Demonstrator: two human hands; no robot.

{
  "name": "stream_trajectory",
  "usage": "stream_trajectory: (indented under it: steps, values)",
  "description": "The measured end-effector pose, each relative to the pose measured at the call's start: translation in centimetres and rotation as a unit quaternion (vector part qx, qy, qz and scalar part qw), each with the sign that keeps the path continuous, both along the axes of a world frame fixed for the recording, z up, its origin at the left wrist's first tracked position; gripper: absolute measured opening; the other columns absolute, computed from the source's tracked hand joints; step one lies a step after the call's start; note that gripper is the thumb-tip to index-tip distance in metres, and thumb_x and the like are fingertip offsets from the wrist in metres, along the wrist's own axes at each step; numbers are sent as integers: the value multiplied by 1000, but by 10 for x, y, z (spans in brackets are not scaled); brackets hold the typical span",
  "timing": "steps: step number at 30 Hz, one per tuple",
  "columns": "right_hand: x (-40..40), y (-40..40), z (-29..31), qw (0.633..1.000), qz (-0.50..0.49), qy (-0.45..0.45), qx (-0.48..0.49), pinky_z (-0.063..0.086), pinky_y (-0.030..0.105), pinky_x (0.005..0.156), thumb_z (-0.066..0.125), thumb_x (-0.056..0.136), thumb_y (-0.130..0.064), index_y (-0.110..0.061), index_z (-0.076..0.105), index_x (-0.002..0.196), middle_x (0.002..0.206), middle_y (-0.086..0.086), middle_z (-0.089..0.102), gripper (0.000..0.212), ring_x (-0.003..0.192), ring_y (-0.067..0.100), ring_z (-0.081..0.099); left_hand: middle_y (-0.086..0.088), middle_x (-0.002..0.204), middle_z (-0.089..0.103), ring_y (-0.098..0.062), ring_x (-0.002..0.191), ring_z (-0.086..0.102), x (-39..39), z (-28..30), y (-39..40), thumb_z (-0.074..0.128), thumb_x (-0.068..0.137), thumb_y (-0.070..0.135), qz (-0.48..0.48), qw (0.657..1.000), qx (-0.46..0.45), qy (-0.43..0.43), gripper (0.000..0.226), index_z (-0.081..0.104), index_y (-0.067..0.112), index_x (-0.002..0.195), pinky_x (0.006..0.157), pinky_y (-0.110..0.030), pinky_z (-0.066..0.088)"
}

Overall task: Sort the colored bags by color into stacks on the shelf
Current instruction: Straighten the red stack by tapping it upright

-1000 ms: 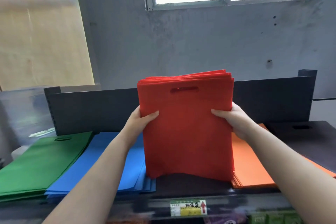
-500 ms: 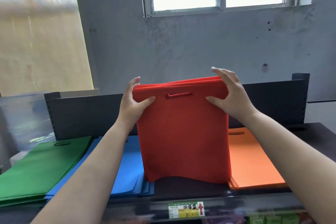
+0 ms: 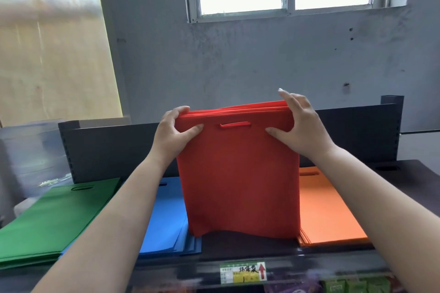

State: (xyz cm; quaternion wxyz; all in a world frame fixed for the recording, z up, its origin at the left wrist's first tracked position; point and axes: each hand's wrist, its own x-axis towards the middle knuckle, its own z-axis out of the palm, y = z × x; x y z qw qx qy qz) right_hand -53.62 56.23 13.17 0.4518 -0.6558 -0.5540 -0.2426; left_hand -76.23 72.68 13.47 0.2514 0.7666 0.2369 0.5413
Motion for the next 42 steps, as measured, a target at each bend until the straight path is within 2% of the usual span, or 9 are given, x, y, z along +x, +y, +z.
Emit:
stream_trajectory:
  steps: [7,11,13,16,19,26,31,36,42]
  values:
    - [3,1,4,998,-38,40,-3,31,21,72,82,69,-36,-10,50,100,100,2,51,51,86,15,47,11,95,60,-2,84,56,0,4,1,80,73,34,29,999,11,11,37,61,23,103,71,-8,41]
    - [1,5,3,987,35,154,15,37,21,82,82,71,-32,-20,38,133,110,-3,53,77,96,13,51,13,98,58,-2,88,57,-1,4,6,81,73,33,-9,998,-56,-27,47,53,28,110,74,-13,45]
    - [-2,6,-7,954,112,276,40,44,23,85,82,72,-26,-25,29,140,110,-7,57,86,98,10,56,6,107,61,-7,93,61,0,-10,7,79,75,23,-94,978,-153,-106,54,47,28,119,78,-19,50]
    - [-5,6,-52,874,217,433,36,55,29,79,78,74,-7,-13,58,120,107,3,68,51,95,19,66,-4,107,69,-11,85,67,5,-55,1,73,80,10,-154,946,-261,-112,32,60,20,108,68,-18,54]
    - [-11,5,-92,834,226,503,23,58,27,67,75,77,-5,-14,67,101,99,6,72,27,79,15,71,2,91,74,-7,75,70,10,-85,-12,73,79,11,-159,929,-307,-132,23,67,15,101,60,-15,53]
    - [-1,17,-67,824,255,505,36,56,25,59,77,76,-8,-19,70,94,87,0,75,22,78,17,72,4,82,75,-10,74,71,12,-64,-10,74,78,10,-168,916,-300,-209,19,68,19,93,57,-19,54]
    - [-2,10,-112,814,225,534,-37,55,31,68,78,74,-8,-20,67,99,93,1,74,30,83,20,71,8,77,74,-4,69,70,13,-120,-13,75,78,12,-140,911,-375,-98,18,67,19,91,55,-15,52]
    - [2,15,-100,825,242,511,5,57,26,60,78,71,-1,-19,69,92,86,0,75,29,76,16,72,5,79,75,-9,71,71,13,-105,-6,75,77,11,-145,922,-333,-133,18,69,19,91,56,-18,53]
    - [-7,16,-137,820,207,534,0,56,33,72,80,67,2,-16,66,99,96,4,73,39,82,18,70,1,86,75,-11,75,71,3,-143,-13,73,80,11,-156,899,-390,-127,17,68,18,94,58,-19,54]
